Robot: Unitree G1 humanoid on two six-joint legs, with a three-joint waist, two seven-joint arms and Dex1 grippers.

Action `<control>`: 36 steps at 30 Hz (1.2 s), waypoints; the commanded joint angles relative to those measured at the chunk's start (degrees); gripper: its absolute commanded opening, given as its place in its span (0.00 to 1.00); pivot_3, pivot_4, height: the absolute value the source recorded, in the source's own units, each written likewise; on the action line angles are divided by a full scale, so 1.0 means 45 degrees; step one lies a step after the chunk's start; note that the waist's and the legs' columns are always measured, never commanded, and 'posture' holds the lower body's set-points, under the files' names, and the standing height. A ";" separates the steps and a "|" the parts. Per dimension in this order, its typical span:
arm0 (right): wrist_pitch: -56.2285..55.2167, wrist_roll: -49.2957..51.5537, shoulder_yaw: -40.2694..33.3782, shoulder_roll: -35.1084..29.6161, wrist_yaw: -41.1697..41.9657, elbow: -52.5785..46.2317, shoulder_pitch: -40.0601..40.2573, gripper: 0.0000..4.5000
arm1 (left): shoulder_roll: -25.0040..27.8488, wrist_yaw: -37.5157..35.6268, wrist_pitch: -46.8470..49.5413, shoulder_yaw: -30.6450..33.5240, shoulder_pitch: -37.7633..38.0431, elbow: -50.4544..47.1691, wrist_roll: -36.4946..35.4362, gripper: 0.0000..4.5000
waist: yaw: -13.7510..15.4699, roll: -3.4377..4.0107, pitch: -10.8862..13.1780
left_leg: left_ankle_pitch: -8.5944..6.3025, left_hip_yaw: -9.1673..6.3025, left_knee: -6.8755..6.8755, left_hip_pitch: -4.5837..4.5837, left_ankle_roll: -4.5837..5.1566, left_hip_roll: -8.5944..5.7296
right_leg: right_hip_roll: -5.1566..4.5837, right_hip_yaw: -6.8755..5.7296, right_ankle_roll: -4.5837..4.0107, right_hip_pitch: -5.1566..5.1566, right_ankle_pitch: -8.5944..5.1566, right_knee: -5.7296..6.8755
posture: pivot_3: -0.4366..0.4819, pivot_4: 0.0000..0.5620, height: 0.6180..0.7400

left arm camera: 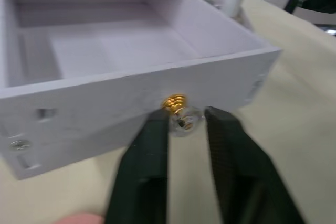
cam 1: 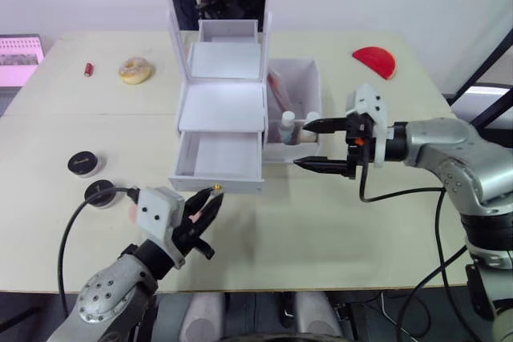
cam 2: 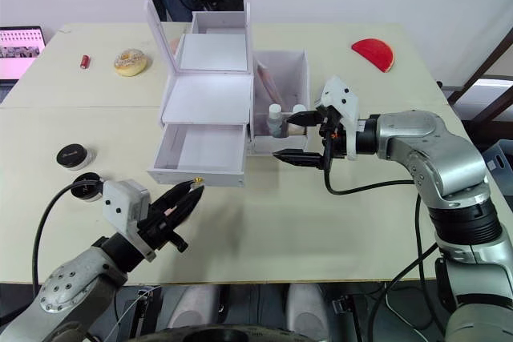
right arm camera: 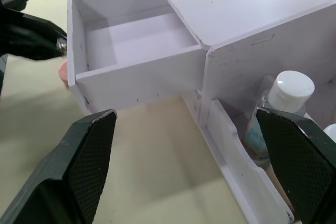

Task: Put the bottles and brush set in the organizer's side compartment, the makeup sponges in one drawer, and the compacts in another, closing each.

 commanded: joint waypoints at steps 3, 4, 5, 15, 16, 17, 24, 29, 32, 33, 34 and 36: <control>-0.0180 -0.0025 -0.0248 -0.0005 0.0081 -0.0081 -0.0352 1.00 | 0.0177 -0.0036 -0.0168 0.0080 0.0062 -0.0304 -0.0395 0.94 | -0.0007 0.0001 -0.0001 | 0.0000 -0.0001 -0.0001 0.0011 0.0000 0.0002 | 0.0002 -0.0001 0.0000 -0.0001 0.0000 0.0011 | 0.48 0.27 1.00; -0.0188 -0.0025 -0.0253 -0.0001 0.0091 -0.0057 -0.0375 1.00 | 0.0215 -0.0039 -0.0195 0.0122 0.0091 -0.0309 -0.0433 0.98 | -0.0008 0.0002 -0.0001 | 0.0000 -0.0002 -0.0001 0.0013 0.0000 0.0002 | 0.0003 -0.0001 0.0002 -0.0001 -0.0001 0.0013 | 0.48 0.27 1.00; -0.0182 -0.0015 -0.0261 0.0004 0.0098 -0.0036 -0.0401 1.00 | 0.0256 -0.0058 -0.0222 0.0172 0.0137 -0.0322 -0.0478 0.98 | -0.0011 0.0003 -0.0002 | 0.0000 -0.0002 -0.0001 0.0014 0.0001 0.0003 | 0.0004 -0.0001 0.0005 -0.0001 -0.0003 0.0014 | 0.48 0.27 1.00; 0.0014 0.0457 -0.0899 -0.0546 0.0751 0.0021 -0.0348 1.00 | 0.2675 -0.2007 -0.0942 0.5887 0.3815 -0.0708 -0.4759 0.98 | -0.0024 0.0008 0.0002 | 0.0000 -0.0001 -0.0011 -0.0011 0.0000 0.0011 | 0.0006 -0.0001 0.0001 -0.0045 -0.0001 0.0016 | 0.48 0.27 1.00; 0.0079 0.0649 -0.1145 -0.0698 0.0887 -0.0103 -0.0190 1.00 | 0.3044 -0.2624 -0.0903 0.7223 0.4562 -0.0516 -0.5605 0.98 | -0.0022 0.0011 0.0006 | 0.0000 0.0004 -0.0012 -0.0013 0.0000 0.0012 | 0.0005 0.0000 0.0002 -0.0053 -0.0003 0.0015 | 0.48 0.27 1.00; 0.0123 0.0841 -0.1411 -0.0849 0.0997 -0.0224 -0.0008 1.00 | 0.3396 -0.3299 -0.0847 0.8513 0.5210 -0.0158 -0.6375 0.98 | -0.0021 0.0004 0.0006 | 0.0000 0.0013 -0.0012 -0.0027 0.0000 0.0011 | 0.0001 0.0004 0.0005 -0.0072 -0.0005 0.0015 | 0.48 0.27 1.00; -0.0302 0.0997 -0.3869 -0.2113 0.1358 -0.0457 0.2709 1.00 | 0.5194 -0.6644 -0.1015 1.3946 0.6371 0.5635 -0.6417 0.98 | 0.0002 0.0031 0.0006 | -0.0004 0.0010 -0.0004 -0.0027 -0.0006 0.0010 | -0.0008 -0.0027 0.0042 -0.0107 -0.0031 -0.0053 | 0.48 0.27 1.00; -0.1726 0.0108 -0.6285 -0.3138 0.2532 0.0599 0.6482 1.00 | 0.6747 -0.7989 -0.2838 1.4350 0.4569 1.1386 -0.3911 0.98 | -0.0033 0.0042 -0.0006 | -0.0006 0.0072 -0.0020 -0.0038 -0.0008 0.0010 | -0.0031 -0.0019 0.0039 -0.0082 -0.0029 -0.0146 | 0.48 0.27 1.00; -0.2186 0.0002 -0.7419 -0.3162 0.2807 0.1099 0.7659 1.00 | 0.7467 -0.8711 -0.3670 1.3830 0.3446 1.3818 -0.2886 0.98 | -0.0048 0.0036 -0.0014 | -0.0009 0.0113 -0.0021 -0.0041 -0.0011 0.0004 | -0.0053 -0.0002 0.0033 -0.0073 -0.0024 -0.0160 | 0.48 0.27 1.00; -0.2326 -0.0037 -0.7741 -0.3079 0.2726 0.1188 0.7907 1.00 | 0.7711 -0.8935 -0.3870 1.3610 0.3036 1.4519 -0.2591 0.98 | -0.0086 0.0037 -0.0016 | -0.0009 0.0117 -0.0022 -0.0041 -0.0011 0.0006 | -0.0053 -0.0002 0.0033 -0.0072 -0.0023 -0.0157 | 0.48 0.27 1.00; -0.2456 -0.0099 -0.8025 -0.3021 0.2698 0.1194 0.8211 1.00 | 0.7915 -0.9096 -0.4045 1.3388 0.2620 1.5070 -0.2336 0.98 | -0.0089 0.0048 -0.0016 | -0.0010 0.0129 -0.0024 -0.0041 -0.0013 0.0015 | -0.0056 -0.0002 0.0032 -0.0069 -0.0022 -0.0156 | 0.48 0.27 1.00; -0.2587 -0.0090 -0.8484 -0.2944 0.2746 0.1145 0.8723 1.00 | 0.8094 -0.9389 -0.4312 1.3122 0.2027 1.5669 -0.1972 0.98 | -0.0087 0.0046 -0.0018 | -0.0010 0.0131 -0.0025 -0.0034 -0.0014 0.0021 | -0.0057 -0.0006 0.0033 -0.0093 -0.0022 -0.0139 | 0.48 0.27 1.00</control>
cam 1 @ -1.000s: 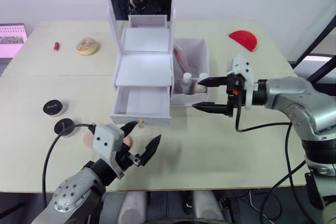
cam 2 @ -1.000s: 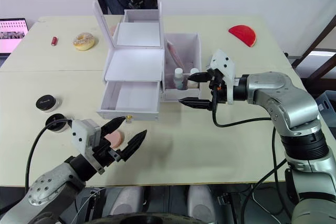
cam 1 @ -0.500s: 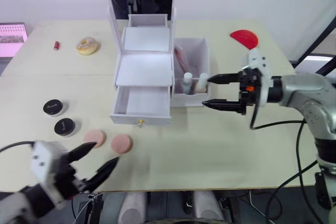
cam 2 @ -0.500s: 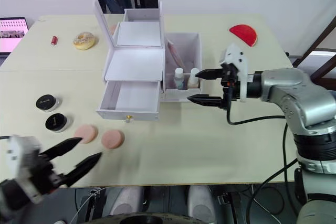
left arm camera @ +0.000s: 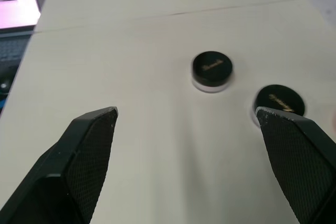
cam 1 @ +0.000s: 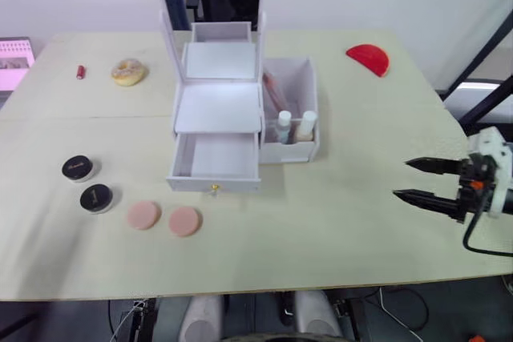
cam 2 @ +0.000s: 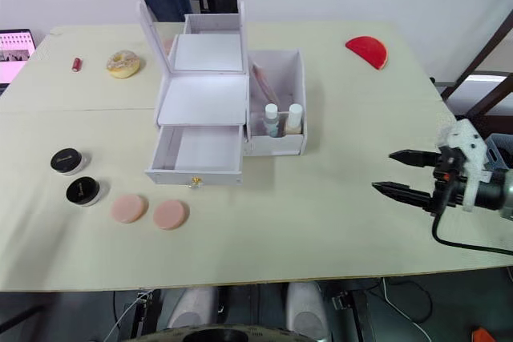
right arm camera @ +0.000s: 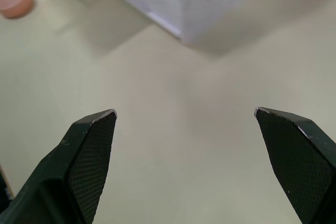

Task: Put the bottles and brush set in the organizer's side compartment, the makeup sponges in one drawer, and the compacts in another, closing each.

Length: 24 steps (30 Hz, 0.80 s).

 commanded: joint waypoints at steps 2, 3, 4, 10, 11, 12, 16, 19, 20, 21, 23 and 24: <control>-0.0494 -0.0094 -0.1307 0.0140 -0.0027 -0.0209 0.0795 1.00 | 0.0391 -0.0704 -0.0787 -0.0406 -0.0862 0.1222 0.0871 0.98 | -0.0006 -0.0004 -0.0003 | -0.0003 -0.0001 -0.0003 0.0004 -0.0006 0.0022 | 0.0007 -0.0013 0.0000 -0.0009 0.0000 0.0000 | 0.48 0.27 1.00; -0.0555 -0.0138 -0.1426 0.0199 -0.0092 -0.0248 0.0998 1.00 | 0.0454 -0.0859 -0.0980 -0.0532 -0.1077 0.1526 0.1083 0.98 | -0.0004 -0.0004 -0.0003 | -0.0004 -0.0001 -0.0006 0.0005 -0.0007 0.0030 | 0.0009 -0.0015 0.0000 -0.0013 0.0000 0.0000 | 0.48 0.27 1.00; -0.0552 -0.0118 -0.1546 0.0271 -0.0157 -0.0344 0.1169 1.00 | 0.0494 -0.0984 -0.1068 -0.0682 -0.1284 0.1745 0.1240 0.98 | -0.0008 -0.0004 -0.0003 | -0.0005 0.0000 -0.0010 0.0005 -0.0008 0.0034 | 0.0010 -0.0018 0.0000 -0.0015 0.0000 -0.0001 | 0.48 0.27 1.00; 0.0103 0.0476 -0.1690 0.0357 -0.0691 -0.1217 0.1141 1.00 | 0.0387 -0.1468 -0.1197 -0.1229 -0.2038 0.1901 0.1693 0.98 | 0.0001 0.0000 -0.0004 | -0.0009 0.0010 -0.0022 0.0003 -0.0016 0.0034 | 0.0008 -0.0016 -0.0014 0.0013 0.0013 0.0006 | 0.48 0.27 1.00; 0.0326 0.0676 -0.1550 0.0366 -0.0863 -0.1602 0.0990 1.00 | 0.0288 -0.1568 -0.1089 -0.1425 -0.2016 0.1511 0.1700 0.98 | -0.0001 -0.0002 -0.0005 | -0.0009 0.0010 -0.0023 0.0003 -0.0016 0.0034 | 0.0008 -0.0016 -0.0015 0.0013 0.0015 0.0010 | 0.48 0.27 1.00; 0.0547 0.0890 -0.1357 0.0371 -0.1040 -0.1988 0.0815 1.00 | 0.0193 -0.1654 -0.0896 -0.1629 -0.1974 0.1061 0.1658 0.98 | -0.0005 -0.0002 -0.0005 | -0.0009 0.0009 -0.0026 0.0003 -0.0016 0.0036 | 0.0009 -0.0017 -0.0015 0.0012 0.0016 0.0012 | 0.48 0.27 1.00; 0.1555 0.1953 -0.0163 0.0380 -0.1900 -0.3620 -0.0447 1.00 | -0.0267 -0.1569 0.0454 -0.2479 -0.1742 -0.1563 0.1128 0.98 | 0.0054 0.0006 -0.0004 | -0.0009 0.0010 -0.0025 0.0007 -0.0016 0.0048 | 0.0011 -0.0017 -0.0018 0.0011 0.0020 0.0020 | 0.48 0.27 1.00; 0.2333 0.2969 0.0834 0.0303 -0.2417 -0.4546 -0.1765 1.00 | -0.0516 -0.1184 0.1948 -0.3375 -0.1364 -0.4211 0.0649 0.98 | 0.0054 0.0005 -0.0002 | -0.0009 0.0011 -0.0020 0.0006 -0.0017 0.0063 | 0.0022 -0.0017 -0.0020 0.0015 0.0022 0.0015 | 0.48 0.27 1.00; 0.2682 0.3393 0.1159 0.0280 -0.2571 -0.4833 -0.2170 1.00 | -0.0572 -0.1132 0.2341 -0.3571 -0.1259 -0.5021 0.0434 0.98 | 0.0058 0.0001 -0.0003 | -0.0009 0.0015 -0.0018 0.0004 -0.0016 0.0063 | 0.0022 -0.0015 -0.0022 0.0018 0.0024 0.0014 | 0.48 0.27 1.00; 0.2967 0.3818 0.1511 0.0241 -0.2640 -0.5190 -0.2524 1.00 | -0.0580 -0.1180 0.2683 -0.3769 -0.1062 -0.5920 0.0232 0.98 | 0.0063 -0.0010 -0.0006 | -0.0009 0.0014 -0.0018 0.0003 -0.0016 0.0063 | 0.0023 -0.0015 -0.0023 0.0017 0.0025 0.0014 | 0.48 0.27 1.00; 0.3427 0.4533 0.2044 0.0194 -0.2751 -0.5782 -0.3020 1.00 | -0.0616 -0.1282 0.2935 -0.4059 -0.0800 -0.7264 0.0100 0.98 | 0.0078 -0.0016 -0.0008 | -0.0008 0.0008 -0.0020 0.0001 -0.0015 0.0062 | 0.0032 -0.0015 -0.0057 0.0018 0.0047 0.0015 | 0.48 0.27 1.00; 0.3533 0.4738 0.2493 0.0207 -0.2809 -0.6149 -0.3318 1.00 | -0.0615 -0.1237 0.3050 -0.4336 -0.0824 -0.7969 -0.0024 0.98 | 0.0080 -0.0014 -0.0009 | -0.0009 0.0004 -0.0023 -0.0001 -0.0016 0.0062 | 0.0034 -0.0016 -0.0072 0.0018 0.0057 0.0015 | 0.48 0.27 1.00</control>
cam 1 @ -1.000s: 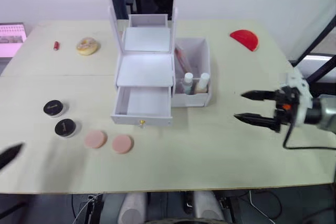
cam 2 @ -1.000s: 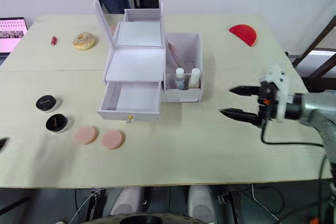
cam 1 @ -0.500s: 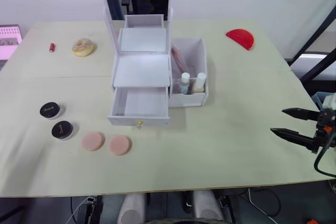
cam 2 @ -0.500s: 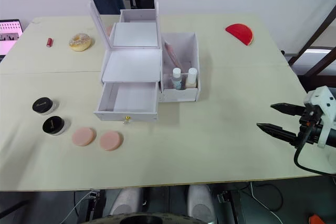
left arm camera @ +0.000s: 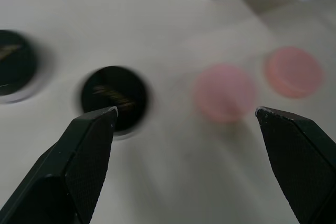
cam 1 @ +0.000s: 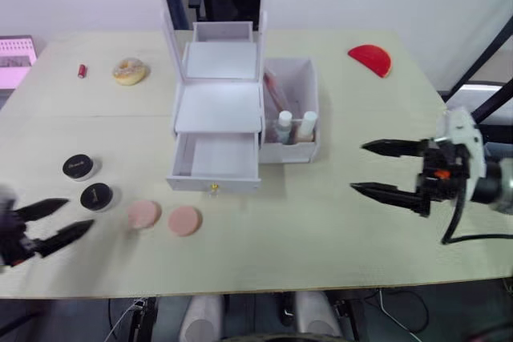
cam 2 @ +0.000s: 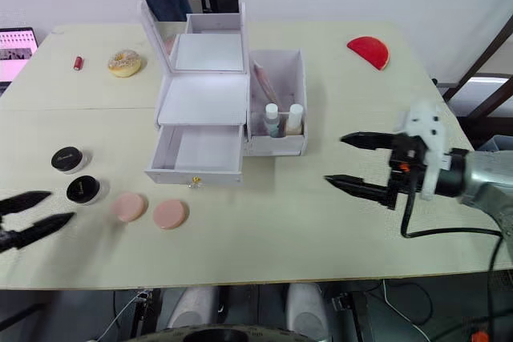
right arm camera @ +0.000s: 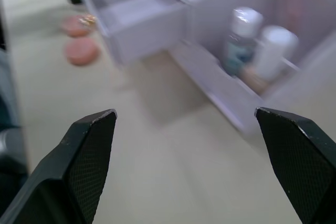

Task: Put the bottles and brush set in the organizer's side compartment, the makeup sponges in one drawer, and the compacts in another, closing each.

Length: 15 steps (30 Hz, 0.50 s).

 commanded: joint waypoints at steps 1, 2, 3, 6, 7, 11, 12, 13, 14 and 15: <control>0.0516 0.1071 0.1175 -0.0110 -0.0334 -0.1360 -0.0978 1.00 | 0.0053 0.0062 0.0540 -0.0575 -0.0023 -0.2375 -0.0627 0.98 | -0.0002 0.0010 0.0002 | -0.0001 -0.0002 -0.0001 0.0000 -0.0001 -0.0003 | 0.0002 0.0000 -0.0004 0.0002 0.0004 0.0003 | 0.48 0.27 1.00; 0.0503 0.1032 0.1712 -0.0065 -0.0425 -0.1646 -0.1371 1.00 | 0.0216 -0.0032 0.0654 -0.1049 -0.0167 -0.2887 -0.0711 0.98 | 0.0001 0.0012 0.0003 | -0.0001 -0.0003 -0.0002 0.0000 0.0000 -0.0006 | 0.0003 0.0001 -0.0004 0.0001 0.0006 0.0007 | 0.48 0.27 1.00; 0.0508 0.1004 0.2073 -0.0044 -0.0517 -0.1805 -0.1659 1.00 | 0.0328 -0.0116 0.0755 -0.1352 -0.0281 -0.3187 -0.0747 0.98 | -0.0004 0.0013 0.0002 | 0.0000 -0.0008 -0.0002 0.0000 0.0000 -0.0006 | 0.0006 0.0000 -0.0002 -0.0002 0.0009 0.0011 | 0.48 0.27 1.00; 0.0602 0.1088 0.2963 0.0396 -0.1203 -0.1965 -0.2726 1.00 | 0.0678 -0.0302 0.0670 -0.2621 -0.1247 -0.3127 -0.0481 0.98 | -0.0009 0.0014 0.0001 | 0.0000 -0.0025 0.0007 0.0005 0.0002 -0.0004 | 0.0030 0.0001 -0.0006 0.0000 0.0015 0.0027 | 0.48 0.27 1.00; 0.0681 0.1123 0.3229 0.0567 -0.1482 -0.1967 -0.3026 1.00 | 0.0777 -0.0365 0.0546 -0.3089 -0.1623 -0.2967 -0.0288 0.98 | -0.0010 0.0014 0.0001 | 0.0001 -0.0028 0.0016 0.0009 0.0003 0.0001 | 0.0042 0.0003 -0.0011 0.0002 0.0018 0.0032 | 0.48 0.27 1.00; 0.0821 0.1019 0.3765 0.0852 -0.2013 -0.1936 -0.3455 1.00 | 0.1014 -0.0530 0.0065 -0.4721 -0.3012 -0.2210 0.0578 0.98 | -0.0005 0.0012 0.0000 | 0.0002 -0.0037 0.0040 0.0006 0.0004 0.0056 | 0.0117 0.0018 -0.0013 0.0008 0.0019 0.0023 | 0.48 0.27 1.00; 0.0795 0.0935 0.3845 0.0888 -0.2144 -0.1934 -0.3441 1.00 | 0.1048 -0.0592 -0.0148 -0.5302 -0.3490 -0.1949 0.0910 0.98 | 0.0011 0.0012 0.0000 | 0.0002 -0.0037 0.0040 0.0007 0.0004 0.0062 | 0.0123 0.0018 -0.0016 0.0009 0.0021 0.0023 | 0.48 0.27 1.00; 0.0771 0.0875 0.3924 0.0917 -0.2249 -0.1919 -0.3447 1.00 | 0.1058 -0.0664 -0.0301 -0.5693 -0.3831 -0.1734 0.1150 0.98 | 0.0015 0.0011 -0.0001 | 0.0003 -0.0045 0.0039 0.0009 0.0004 0.0062 | 0.0128 0.0017 -0.0028 0.0012 0.0029 0.0029 | 0.48 0.27 1.00; 0.0741 0.0785 0.3932 0.0909 -0.2366 -0.1936 -0.3351 1.00 | 0.1062 -0.0748 -0.0581 -0.6265 -0.4190 -0.1496 0.1558 0.98 | 0.0006 0.0012 -0.0002 | 0.0003 -0.0050 0.0038 0.0009 0.0005 0.0067 | 0.0137 0.0017 -0.0057 0.0010 0.0046 0.0031 | 0.48 0.27 1.00; 0.0736 0.0735 0.3923 0.0909 -0.2483 -0.1961 -0.3290 1.00 | 0.1050 -0.0840 -0.0937 -0.6708 -0.4445 -0.1245 0.1967 0.98 | -0.0005 0.0012 -0.0002 | 0.0003 -0.0049 0.0035 0.0008 0.0005 0.0073 | 0.0143 0.0018 -0.0067 0.0008 0.0054 0.0031 | 0.48 0.27 1.00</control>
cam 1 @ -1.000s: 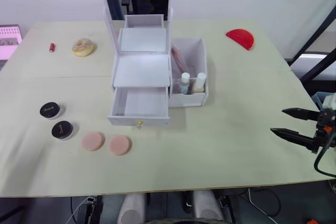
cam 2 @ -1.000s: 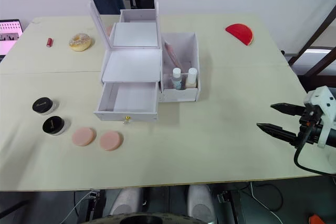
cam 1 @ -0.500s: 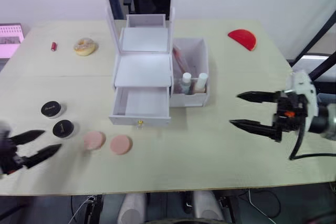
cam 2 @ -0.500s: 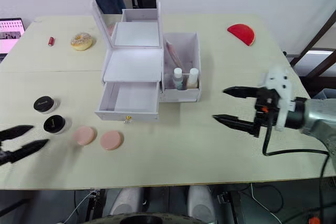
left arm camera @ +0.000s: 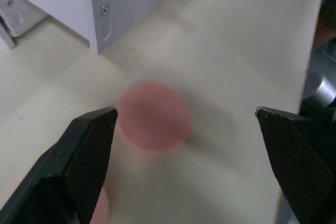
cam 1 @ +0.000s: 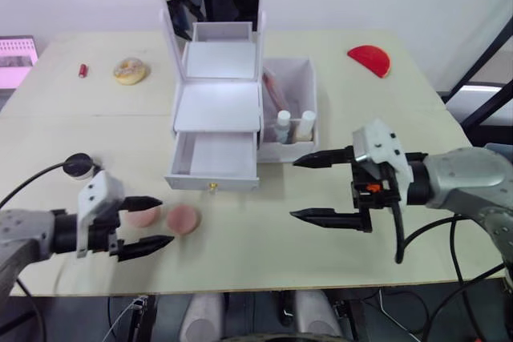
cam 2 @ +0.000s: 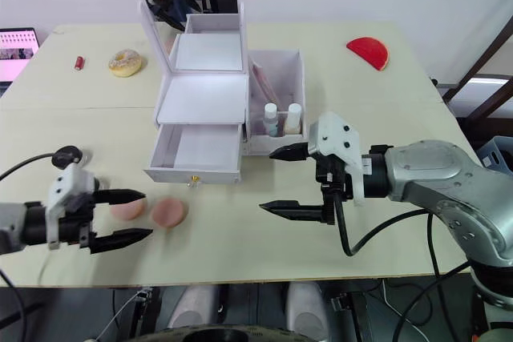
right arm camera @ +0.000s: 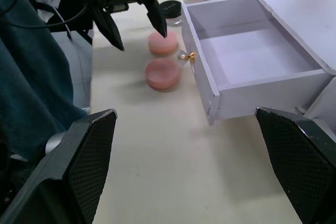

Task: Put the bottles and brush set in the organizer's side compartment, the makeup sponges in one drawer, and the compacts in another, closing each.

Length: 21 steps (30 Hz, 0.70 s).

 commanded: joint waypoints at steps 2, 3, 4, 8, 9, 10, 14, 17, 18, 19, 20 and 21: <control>-0.0111 -0.0137 -0.0167 0.0032 -0.0542 -0.0334 0.0135 1.00 | 0.0031 -0.0362 -0.1429 -0.1673 -0.1025 0.0939 0.1571 0.98 | -0.0027 0.0001 0.0000 | 0.0000 0.0001 -0.0006 0.0000 0.0000 0.0004 | 0.0005 0.0002 -0.0005 -0.0003 0.0005 0.0001 | 0.48 0.27 1.00; -0.0112 -0.0111 -0.0184 0.0034 -0.0619 -0.0376 0.0174 1.00 | -0.0013 -0.0390 -0.1601 -0.1851 -0.1187 0.1132 0.1733 0.98 | -0.0034 0.0001 0.0000 | 0.0000 0.0002 -0.0009 0.0001 0.0001 0.0008 | 0.0011 0.0003 -0.0005 -0.0007 0.0006 0.0001 | 0.48 0.27 1.00; -0.0111 -0.0086 -0.0225 0.0031 -0.0730 -0.0439 0.0251 1.00 | -0.0076 -0.0447 -0.1658 -0.2019 -0.1348 0.1292 0.1777 0.98 | -0.0044 0.0000 0.0000 | 0.0000 0.0003 -0.0010 0.0001 0.0001 0.0020 | 0.0027 0.0007 -0.0005 -0.0008 0.0008 0.0001 | 0.48 0.27 1.00; -0.0123 -0.0012 -0.0392 0.0011 -0.1094 -0.0589 0.0510 1.00 | -0.0206 -0.0518 -0.1971 -0.2430 -0.1570 0.1684 0.2114 0.98 | -0.0023 0.0002 0.0001 | 0.0000 0.0001 -0.0014 0.0002 0.0001 0.0054 | 0.0058 0.0004 -0.0011 -0.0020 0.0011 0.0009 | 0.48 0.27 1.00; -0.0125 0.0021 -0.0432 0.0014 -0.1165 -0.0603 0.0544 1.00 | -0.0254 -0.0508 -0.2008 -0.2472 -0.1586 0.1737 0.2132 0.98 | -0.0028 0.0002 0.0001 | 0.0000 0.0001 -0.0014 0.0004 0.0001 0.0054 | 0.0058 0.0005 -0.0011 -0.0021 0.0011 0.0012 | 0.48 0.27 1.00; -0.0125 0.0051 -0.0468 0.0018 -0.1227 -0.0605 0.0573 1.00 | -0.0330 -0.0475 -0.2008 -0.2536 -0.1600 0.1746 0.2145 0.98 | -0.0026 0.0002 0.0001 | 0.0000 0.0002 -0.0012 0.0004 0.0001 0.0055 | 0.0058 0.0005 -0.0015 -0.0022 0.0014 0.0011 | 0.48 0.27 1.00; -0.0175 0.0004 -0.0542 -0.0031 -0.1336 -0.0587 0.0743 1.00 | -0.0754 -0.0231 -0.2220 -0.2865 -0.1502 0.1758 0.2418 0.98 | -0.0023 0.0002 0.0000 | 0.0000 0.0003 0.0001 0.0005 0.0001 0.0057 | 0.0058 0.0006 -0.0022 -0.0019 0.0018 0.0011 | 0.48 0.27 1.00; -0.0193 0.0013 -0.0537 -0.0037 -0.1397 -0.0576 0.0753 1.00 | -0.1026 -0.0095 -0.2466 -0.3036 -0.1439 0.1935 0.2684 0.98 | -0.0015 0.0001 -0.0001 | 0.0001 0.0004 0.0001 0.0005 0.0001 0.0056 | 0.0058 0.0008 -0.0023 -0.0017 0.0020 0.0012 | 0.48 0.27 1.00; -0.0197 0.0002 -0.0514 -0.0045 -0.1401 -0.0571 0.0735 1.00 | -0.1073 -0.0067 -0.2643 -0.3138 -0.1342 0.2091 0.2876 0.98 | -0.0017 0.0001 -0.0001 | 0.0001 0.0003 0.0001 0.0005 0.0001 0.0056 | 0.0058 0.0007 -0.0023 -0.0017 0.0021 0.0013 | 0.48 0.27 1.00; -0.0198 0.0007 -0.0502 -0.0050 -0.1390 -0.0553 0.0711 1.00 | -0.1110 -0.0058 -0.2758 -0.3203 -0.1282 0.2220 0.2999 0.98 | -0.0017 0.0001 -0.0001 | 0.0001 0.0002 0.0000 0.0005 0.0002 0.0057 | 0.0058 0.0007 -0.0023 -0.0018 0.0021 0.0015 | 0.48 0.27 1.00; -0.0195 0.0023 -0.0507 -0.0057 -0.1379 -0.0539 0.0699 1.00 | -0.1153 -0.0042 -0.2824 -0.3234 -0.1227 0.2327 0.3070 0.98 | -0.0016 0.0003 -0.0002 | 0.0001 0.0002 -0.0002 0.0007 0.0002 0.0056 | 0.0058 0.0007 -0.0023 -0.0018 0.0021 0.0018 | 0.48 0.27 1.00; -0.0197 0.0023 -0.0517 -0.0074 -0.1364 -0.0535 0.0701 1.00 | -0.1176 -0.0038 -0.2844 -0.3243 -0.1184 0.2392 0.3099 0.98 | -0.0017 0.0003 -0.0002 | 0.0001 0.0003 -0.0003 0.0009 0.0002 0.0056 | 0.0058 0.0007 -0.0023 -0.0018 0.0021 0.0019 | 0.48 0.27 1.00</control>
